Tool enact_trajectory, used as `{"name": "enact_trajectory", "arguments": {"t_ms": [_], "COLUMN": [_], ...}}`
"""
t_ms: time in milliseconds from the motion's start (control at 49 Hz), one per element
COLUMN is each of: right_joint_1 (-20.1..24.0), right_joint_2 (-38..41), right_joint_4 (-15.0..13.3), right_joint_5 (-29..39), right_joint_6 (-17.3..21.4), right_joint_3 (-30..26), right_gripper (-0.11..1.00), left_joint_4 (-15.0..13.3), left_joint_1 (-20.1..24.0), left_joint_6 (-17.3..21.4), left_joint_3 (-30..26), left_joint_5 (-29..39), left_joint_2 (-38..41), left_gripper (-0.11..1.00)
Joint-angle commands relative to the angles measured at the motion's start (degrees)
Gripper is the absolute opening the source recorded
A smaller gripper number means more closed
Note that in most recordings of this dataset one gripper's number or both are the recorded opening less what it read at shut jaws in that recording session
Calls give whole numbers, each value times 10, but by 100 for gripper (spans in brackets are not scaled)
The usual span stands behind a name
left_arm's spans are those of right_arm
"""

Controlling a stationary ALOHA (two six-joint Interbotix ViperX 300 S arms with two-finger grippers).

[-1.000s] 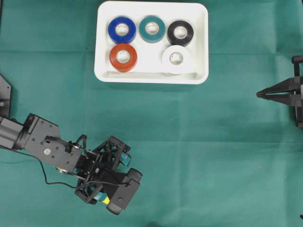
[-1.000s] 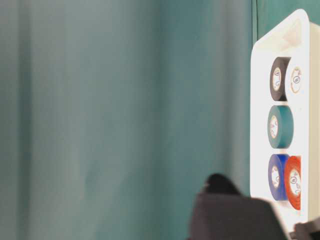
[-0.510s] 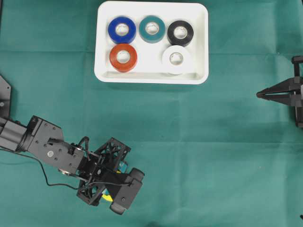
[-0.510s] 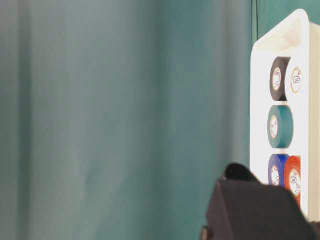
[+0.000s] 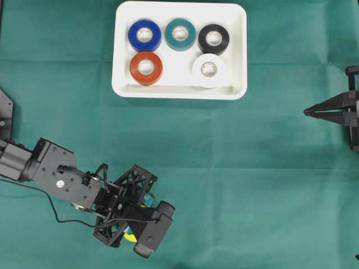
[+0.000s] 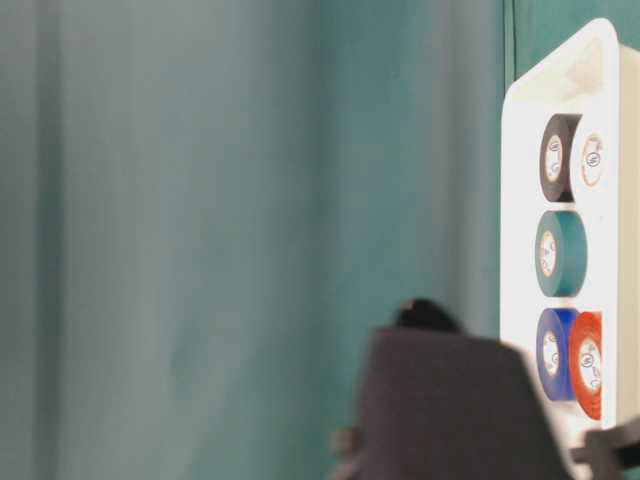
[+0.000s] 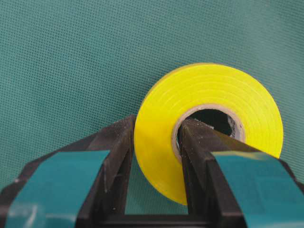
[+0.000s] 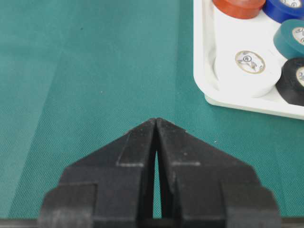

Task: Put the tape into the white case with the left arm.
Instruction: 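Grasp the yellow tape and carry it up into the tray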

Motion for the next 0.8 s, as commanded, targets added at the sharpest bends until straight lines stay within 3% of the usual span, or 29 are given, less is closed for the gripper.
{"name": "enact_trajectory", "arguments": {"t_ms": [0, 408, 775], "right_joint_1": [0, 0, 0], "right_joint_2": [4, 4, 4], "right_joint_4": [-1, -1, -1], "right_joint_5": [-5, -5, -5], "right_joint_6": [0, 0, 0], "right_joint_3": [-6, -6, -6], "right_gripper": [-10, -10, -10], "left_joint_4": [-1, 1, 3], "left_joint_1": [-4, 11, 117], "left_joint_6": [-1, 0, 10], "left_joint_3": [-24, -72, -76], "left_joint_5": [16, 102, 105], "left_joint_2": [-46, -69, -69], "left_gripper": [25, 25, 25]}}
